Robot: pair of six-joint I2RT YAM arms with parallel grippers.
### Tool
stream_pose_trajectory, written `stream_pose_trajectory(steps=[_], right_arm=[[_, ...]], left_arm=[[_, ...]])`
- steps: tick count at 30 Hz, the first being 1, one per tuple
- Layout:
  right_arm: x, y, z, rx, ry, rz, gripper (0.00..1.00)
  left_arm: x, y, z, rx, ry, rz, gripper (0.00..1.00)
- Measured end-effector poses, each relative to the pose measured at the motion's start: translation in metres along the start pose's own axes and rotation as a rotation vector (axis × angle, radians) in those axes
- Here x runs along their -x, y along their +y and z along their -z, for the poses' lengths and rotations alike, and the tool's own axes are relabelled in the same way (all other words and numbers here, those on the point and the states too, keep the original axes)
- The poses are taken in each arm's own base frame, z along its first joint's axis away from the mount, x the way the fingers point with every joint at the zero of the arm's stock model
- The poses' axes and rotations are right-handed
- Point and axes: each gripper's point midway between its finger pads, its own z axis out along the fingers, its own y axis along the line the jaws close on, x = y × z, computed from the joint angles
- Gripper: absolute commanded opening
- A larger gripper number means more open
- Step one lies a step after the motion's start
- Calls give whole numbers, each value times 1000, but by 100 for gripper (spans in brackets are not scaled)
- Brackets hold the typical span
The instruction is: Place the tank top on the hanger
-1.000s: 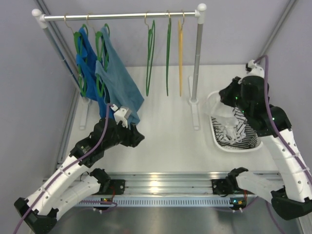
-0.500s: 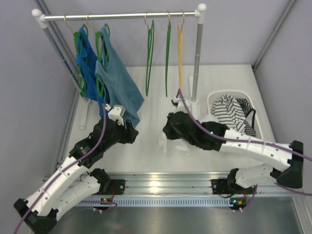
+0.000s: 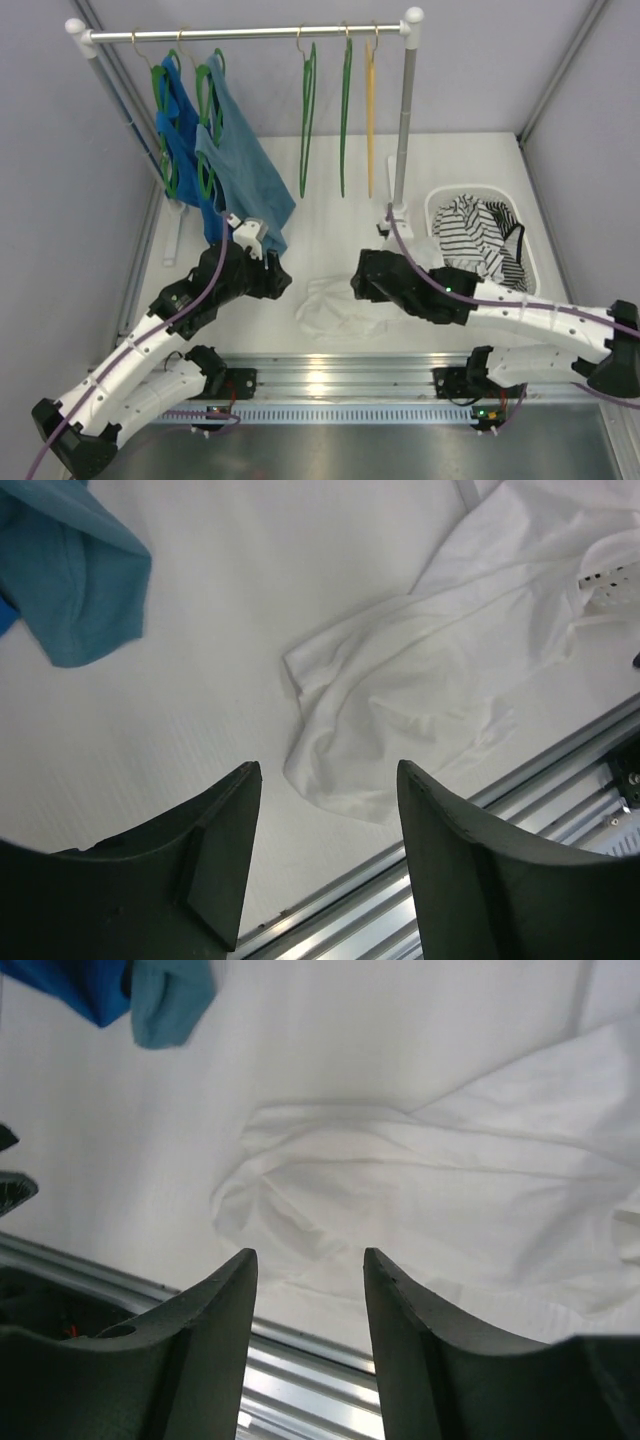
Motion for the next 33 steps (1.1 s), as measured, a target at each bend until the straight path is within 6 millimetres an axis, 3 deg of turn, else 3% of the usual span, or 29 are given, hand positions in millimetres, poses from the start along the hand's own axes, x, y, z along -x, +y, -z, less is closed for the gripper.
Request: stream_pose_trajectory(steps=[4,9,15,22,26,33], right_arm=[[19,-54,14,-91,-71,-108,39],[13,-125,21,-263,-96,-177,41],[30,-180,31,-439,-147,-261,39],[33,-221,46,-568,-152,-291,39],[30,-230,53,-587,-148,-311,39],[5,-243,44,-626,-65,-331,37]], left_arm=[[-7,-12,-3,-68,45,-7,61],[-12,-27,-9,-151,88,-5,61],[-17,-38,-12,-213,112,8,61],[-17,-44,-11,-246,117,7,61],[-18,-45,-11,-254,118,6,61],[-18,-46,-11,-258,117,5,61]])
